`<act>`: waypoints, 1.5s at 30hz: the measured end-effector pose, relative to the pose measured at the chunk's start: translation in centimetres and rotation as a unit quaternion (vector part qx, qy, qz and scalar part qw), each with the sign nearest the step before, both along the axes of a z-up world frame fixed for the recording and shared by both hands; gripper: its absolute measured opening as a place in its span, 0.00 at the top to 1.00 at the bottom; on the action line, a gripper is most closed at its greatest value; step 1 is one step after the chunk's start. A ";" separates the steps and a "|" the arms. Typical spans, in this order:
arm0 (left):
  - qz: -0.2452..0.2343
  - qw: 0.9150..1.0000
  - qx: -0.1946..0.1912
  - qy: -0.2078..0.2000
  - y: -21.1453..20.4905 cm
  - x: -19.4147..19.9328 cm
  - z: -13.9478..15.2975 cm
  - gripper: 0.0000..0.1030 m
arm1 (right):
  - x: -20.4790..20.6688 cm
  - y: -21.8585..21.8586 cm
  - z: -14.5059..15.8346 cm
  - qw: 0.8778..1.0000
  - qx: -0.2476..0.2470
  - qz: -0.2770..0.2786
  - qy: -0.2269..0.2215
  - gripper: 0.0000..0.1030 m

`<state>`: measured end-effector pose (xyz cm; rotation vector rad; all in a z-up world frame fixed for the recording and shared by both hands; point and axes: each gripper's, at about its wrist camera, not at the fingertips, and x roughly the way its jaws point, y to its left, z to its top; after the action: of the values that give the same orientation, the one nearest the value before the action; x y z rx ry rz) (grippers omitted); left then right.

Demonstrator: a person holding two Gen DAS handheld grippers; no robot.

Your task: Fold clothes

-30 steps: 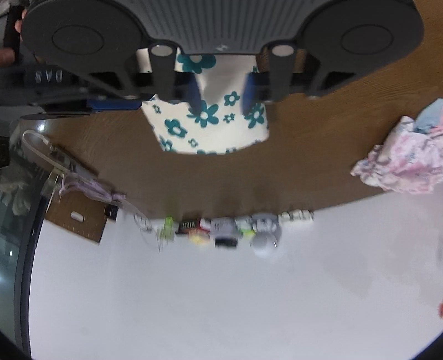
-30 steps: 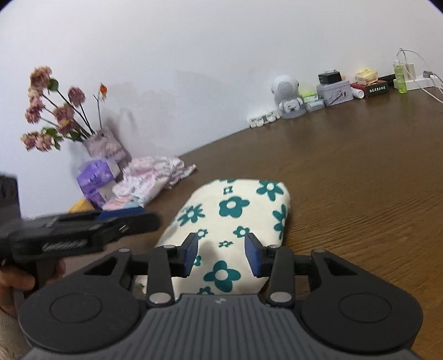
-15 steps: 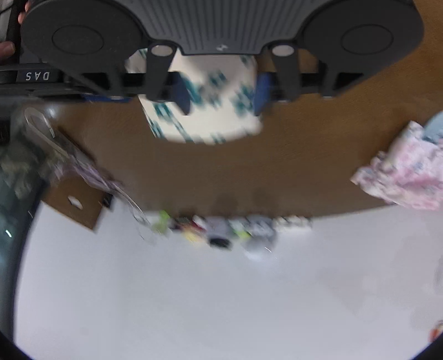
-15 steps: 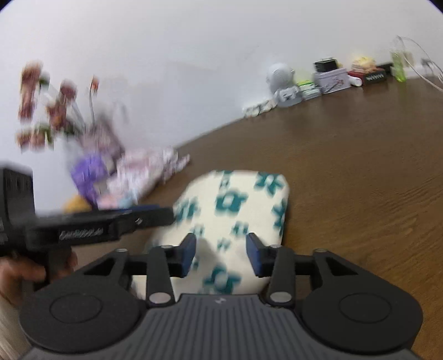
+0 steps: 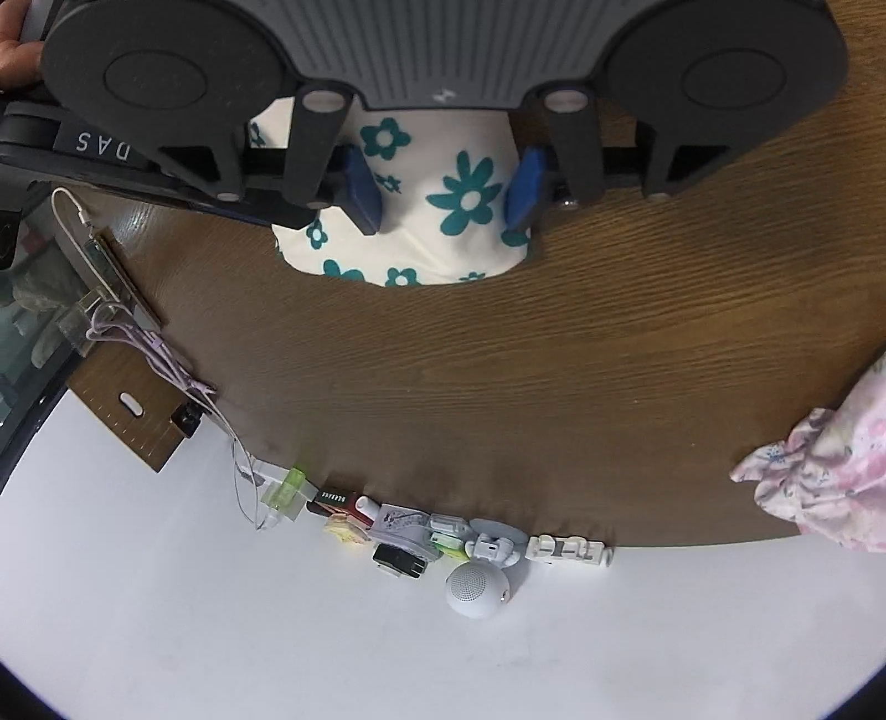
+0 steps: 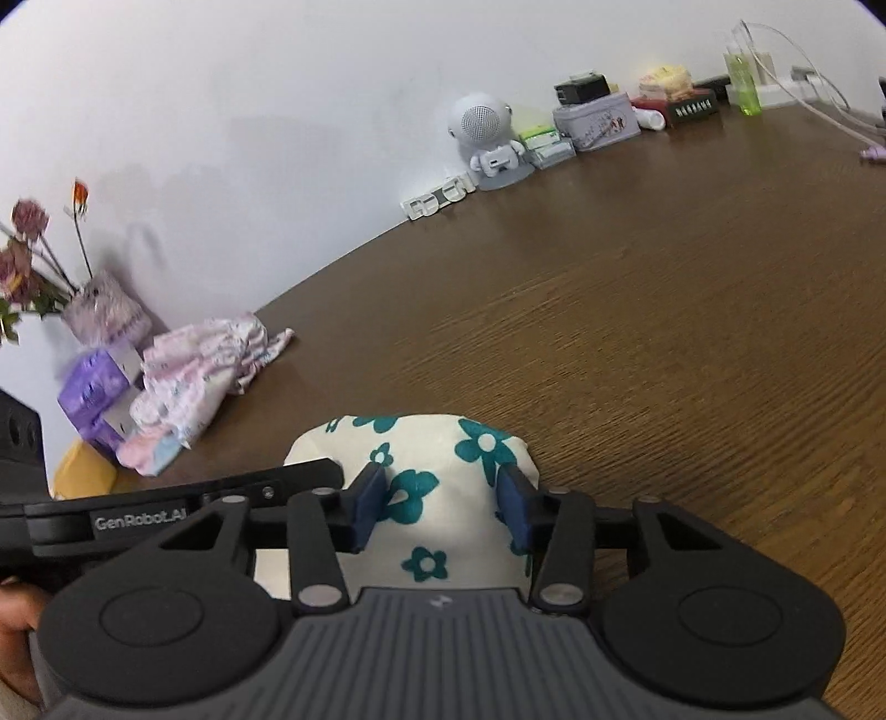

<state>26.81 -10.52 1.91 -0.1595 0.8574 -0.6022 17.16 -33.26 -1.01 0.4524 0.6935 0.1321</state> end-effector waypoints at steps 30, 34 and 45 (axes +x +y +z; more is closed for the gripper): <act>0.023 0.993 -0.092 0.074 4.4 -5.8 0.2 0.44 | -8.0 0.1 0.7 0.996 0.091 -0.004 0.017 0.60; 0.034 0.992 -0.099 0.075 4.7 -7.1 0.2 0.44 | -8.1 0.7 0.8 0.997 0.074 0.003 0.009 0.67; 0.069 0.981 -0.144 0.107 6.2 -9.6 -1.1 0.42 | -10.3 -0.1 0.0 0.996 0.084 0.007 -0.010 0.42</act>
<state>17.23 -4.28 0.85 -0.5517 0.9549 -0.5830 6.81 -33.35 -1.00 0.6065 0.6682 0.2092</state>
